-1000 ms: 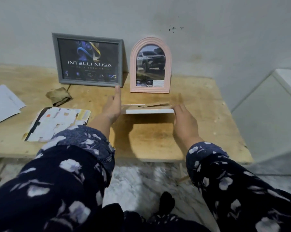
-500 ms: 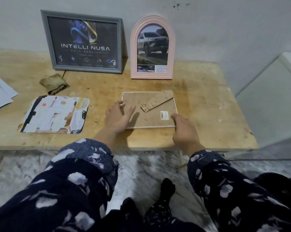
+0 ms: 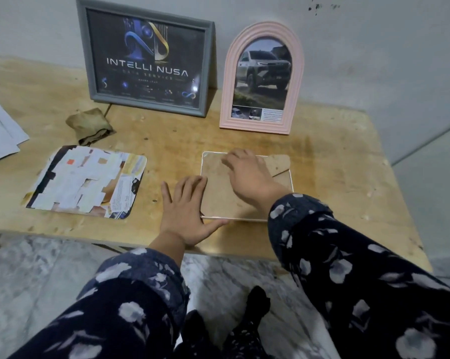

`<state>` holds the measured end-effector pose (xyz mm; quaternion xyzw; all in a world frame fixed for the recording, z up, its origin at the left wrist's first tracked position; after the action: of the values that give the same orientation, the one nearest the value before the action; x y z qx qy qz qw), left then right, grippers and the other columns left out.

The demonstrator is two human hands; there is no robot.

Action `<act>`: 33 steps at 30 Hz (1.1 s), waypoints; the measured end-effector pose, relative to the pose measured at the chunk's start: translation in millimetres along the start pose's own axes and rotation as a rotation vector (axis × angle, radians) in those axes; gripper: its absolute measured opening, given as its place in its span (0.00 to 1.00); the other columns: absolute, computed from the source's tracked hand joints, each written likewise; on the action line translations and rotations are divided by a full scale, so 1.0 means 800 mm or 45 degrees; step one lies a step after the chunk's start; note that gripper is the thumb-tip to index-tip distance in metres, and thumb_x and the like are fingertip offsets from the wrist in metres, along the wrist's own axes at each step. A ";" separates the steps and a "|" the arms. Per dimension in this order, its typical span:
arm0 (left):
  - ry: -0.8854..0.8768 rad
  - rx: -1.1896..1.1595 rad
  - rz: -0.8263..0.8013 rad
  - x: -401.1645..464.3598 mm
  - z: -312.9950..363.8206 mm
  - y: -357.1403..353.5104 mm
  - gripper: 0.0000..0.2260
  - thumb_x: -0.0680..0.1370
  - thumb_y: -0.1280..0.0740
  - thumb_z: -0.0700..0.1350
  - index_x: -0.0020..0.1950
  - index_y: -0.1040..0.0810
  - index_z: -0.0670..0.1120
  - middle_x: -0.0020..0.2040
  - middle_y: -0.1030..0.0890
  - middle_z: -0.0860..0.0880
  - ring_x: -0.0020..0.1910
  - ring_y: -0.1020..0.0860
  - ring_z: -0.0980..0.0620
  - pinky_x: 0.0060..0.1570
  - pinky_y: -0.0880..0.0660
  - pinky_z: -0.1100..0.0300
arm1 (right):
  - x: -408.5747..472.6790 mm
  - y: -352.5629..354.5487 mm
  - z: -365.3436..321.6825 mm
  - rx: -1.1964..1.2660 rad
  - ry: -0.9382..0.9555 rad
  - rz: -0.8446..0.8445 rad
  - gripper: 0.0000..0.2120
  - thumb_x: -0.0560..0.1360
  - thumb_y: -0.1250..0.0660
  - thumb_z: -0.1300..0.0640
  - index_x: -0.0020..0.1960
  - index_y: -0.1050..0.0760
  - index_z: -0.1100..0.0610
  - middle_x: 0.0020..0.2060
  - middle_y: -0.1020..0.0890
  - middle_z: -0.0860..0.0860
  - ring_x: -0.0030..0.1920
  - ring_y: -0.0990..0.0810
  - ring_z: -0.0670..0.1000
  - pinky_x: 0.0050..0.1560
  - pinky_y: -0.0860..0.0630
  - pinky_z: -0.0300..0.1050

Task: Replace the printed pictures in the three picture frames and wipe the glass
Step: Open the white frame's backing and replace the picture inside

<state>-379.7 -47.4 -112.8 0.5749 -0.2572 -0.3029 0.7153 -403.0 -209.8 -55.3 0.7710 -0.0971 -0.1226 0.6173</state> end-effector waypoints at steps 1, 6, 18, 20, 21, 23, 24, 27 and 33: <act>0.011 -0.008 -0.006 0.003 -0.001 -0.001 0.49 0.66 0.52 0.80 0.77 0.40 0.49 0.73 0.38 0.50 0.75 0.44 0.47 0.70 0.58 0.32 | 0.016 -0.006 -0.007 -0.039 0.036 -0.075 0.23 0.79 0.44 0.60 0.72 0.35 0.49 0.71 0.34 0.50 0.71 0.39 0.54 0.68 0.40 0.51; 0.034 -0.101 -0.020 0.010 -0.006 0.000 0.44 0.66 0.47 0.78 0.76 0.39 0.54 0.74 0.40 0.53 0.76 0.48 0.50 0.69 0.64 0.33 | 0.064 -0.024 -0.022 -0.202 0.079 -0.265 0.22 0.80 0.46 0.56 0.74 0.40 0.46 0.69 0.34 0.53 0.68 0.38 0.57 0.62 0.34 0.54; 0.085 -0.004 -0.151 0.016 -0.007 0.001 0.51 0.66 0.54 0.78 0.79 0.60 0.47 0.79 0.60 0.54 0.77 0.62 0.54 0.69 0.64 0.31 | 0.111 -0.019 -0.027 0.062 -0.032 -0.415 0.09 0.76 0.39 0.43 0.52 0.29 0.47 0.53 0.36 0.50 0.59 0.35 0.56 0.59 0.32 0.54; 0.091 -0.006 -0.174 0.014 -0.008 0.000 0.51 0.66 0.55 0.78 0.79 0.61 0.47 0.79 0.62 0.54 0.77 0.64 0.54 0.69 0.64 0.31 | 0.112 -0.023 -0.029 0.091 -0.036 -0.441 0.08 0.75 0.39 0.44 0.51 0.30 0.47 0.52 0.36 0.50 0.60 0.35 0.57 0.59 0.33 0.54; 0.090 -0.005 -0.179 0.014 -0.008 0.000 0.51 0.66 0.55 0.77 0.79 0.62 0.47 0.79 0.63 0.54 0.77 0.64 0.53 0.69 0.64 0.32 | 0.113 -0.024 -0.029 0.097 -0.039 -0.445 0.08 0.75 0.39 0.45 0.51 0.30 0.46 0.52 0.36 0.50 0.60 0.35 0.57 0.59 0.33 0.55; 0.090 -0.009 -0.184 0.013 -0.008 -0.001 0.51 0.67 0.54 0.77 0.79 0.63 0.47 0.79 0.64 0.53 0.77 0.65 0.53 0.69 0.64 0.32 | 0.112 -0.025 -0.031 0.103 -0.045 -0.449 0.07 0.73 0.39 0.46 0.50 0.31 0.46 0.51 0.35 0.49 0.60 0.35 0.58 0.60 0.33 0.56; 0.089 -0.012 -0.184 0.013 -0.008 0.000 0.51 0.67 0.54 0.77 0.79 0.63 0.47 0.79 0.64 0.53 0.77 0.65 0.53 0.69 0.64 0.32 | 0.112 -0.025 -0.032 0.102 -0.046 -0.447 0.08 0.73 0.39 0.46 0.50 0.32 0.45 0.51 0.35 0.49 0.59 0.35 0.58 0.61 0.33 0.57; 0.093 -0.024 -0.182 0.014 -0.009 -0.002 0.51 0.67 0.53 0.77 0.79 0.63 0.46 0.79 0.63 0.53 0.77 0.64 0.53 0.69 0.63 0.32 | 0.111 -0.026 -0.034 0.111 -0.064 -0.422 0.08 0.72 0.40 0.44 0.49 0.33 0.44 0.51 0.34 0.49 0.59 0.35 0.59 0.61 0.33 0.58; 0.108 -0.040 -0.178 0.014 -0.010 0.000 0.52 0.66 0.52 0.78 0.78 0.64 0.46 0.78 0.64 0.53 0.77 0.64 0.54 0.71 0.63 0.35 | 0.107 -0.024 -0.036 0.110 -0.061 -0.317 0.08 0.72 0.40 0.45 0.48 0.34 0.45 0.49 0.31 0.48 0.55 0.31 0.60 0.58 0.31 0.57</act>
<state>-366.6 -50.0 -114.4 0.5925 -0.1811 -0.3315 0.7115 -312.9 -204.5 -73.7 0.7999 -0.0207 -0.2122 0.5610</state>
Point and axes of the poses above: each hand's wrist, its own x-axis towards the middle knuckle, its own y-axis out of the back of the hand, z = x × y, the point moved 4 cm from there along x, towards the middle knuckle
